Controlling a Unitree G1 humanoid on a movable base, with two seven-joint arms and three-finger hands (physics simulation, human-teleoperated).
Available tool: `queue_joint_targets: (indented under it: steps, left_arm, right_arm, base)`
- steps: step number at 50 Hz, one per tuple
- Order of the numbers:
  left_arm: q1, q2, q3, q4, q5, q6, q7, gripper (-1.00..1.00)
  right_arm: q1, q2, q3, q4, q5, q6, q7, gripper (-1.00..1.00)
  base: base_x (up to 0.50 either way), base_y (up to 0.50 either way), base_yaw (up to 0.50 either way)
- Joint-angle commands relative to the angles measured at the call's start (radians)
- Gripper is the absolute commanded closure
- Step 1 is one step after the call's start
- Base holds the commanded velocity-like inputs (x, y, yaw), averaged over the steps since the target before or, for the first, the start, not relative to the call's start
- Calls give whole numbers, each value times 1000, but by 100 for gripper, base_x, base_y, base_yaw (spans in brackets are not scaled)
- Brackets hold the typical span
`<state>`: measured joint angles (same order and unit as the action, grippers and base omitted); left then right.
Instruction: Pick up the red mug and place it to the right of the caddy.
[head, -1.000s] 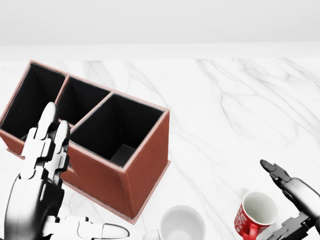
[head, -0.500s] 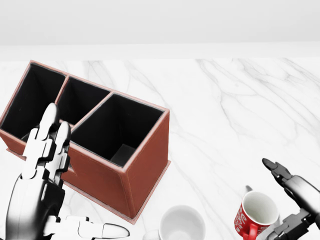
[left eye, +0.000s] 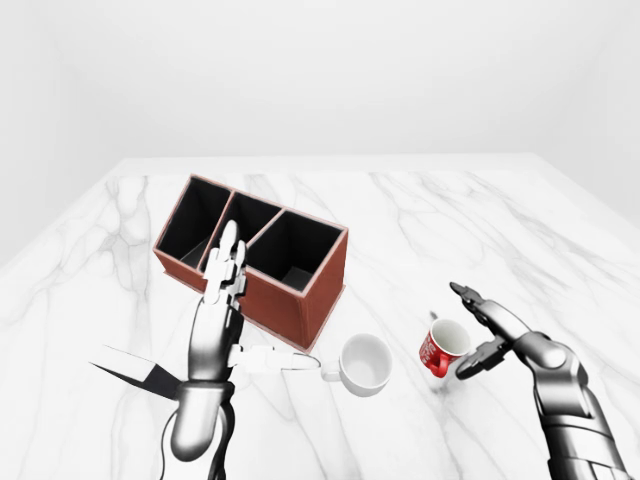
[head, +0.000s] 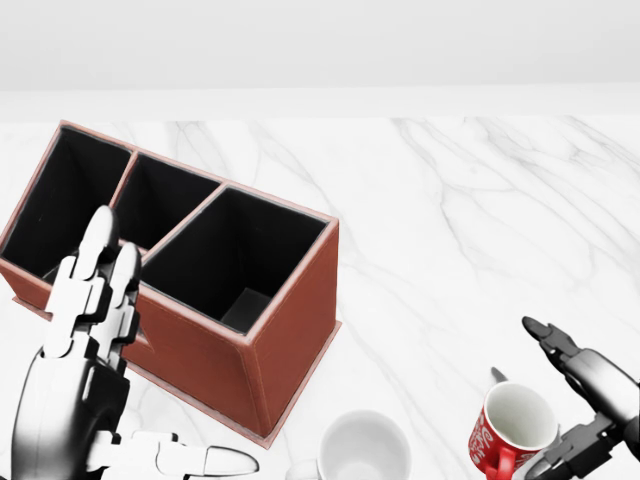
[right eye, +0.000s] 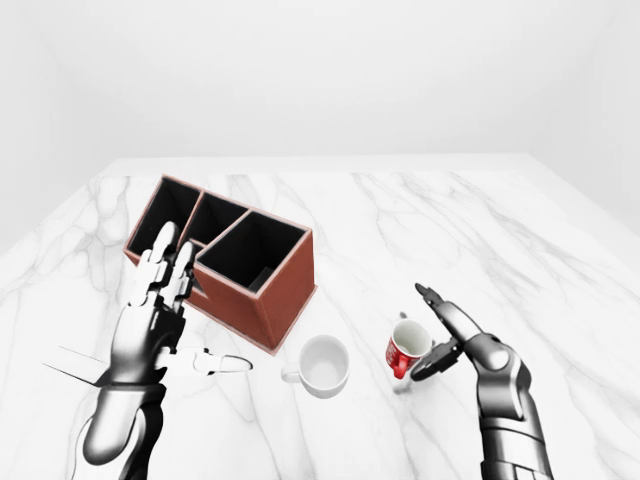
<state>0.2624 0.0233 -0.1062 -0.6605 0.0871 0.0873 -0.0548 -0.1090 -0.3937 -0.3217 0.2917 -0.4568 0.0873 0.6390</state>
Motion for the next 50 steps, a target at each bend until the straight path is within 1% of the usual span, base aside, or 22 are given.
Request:
queue_joint_targets:
  steps: [1, 9, 23, 50]
  left_arm:
    - [2, -1, 3, -9, -1, 0, -2, -100]
    - [-2, -1, 4, -4, -1, 0, -1, -100]
    - [-2, -2, 4, -2, 1, 0, -2, -100]
    - [0, -2, 9, -11, -3, 0, -3, -100]
  right_arm:
    - [-14, -4, 11, 21, -2, 0, -10, -95]
    - [-33, -11, 19, 71, 3, 0, -28, -95]
    - [-28, -5, 34, 70, 0, 0, -35, -95]
    - [-61, -15, 59, 170, 0, 0, -79, -96]
  base:
    - [0, 0, 0]
    - [0, 0, 0]
    - [0, 0, 0]
    - [0, 0, 0]
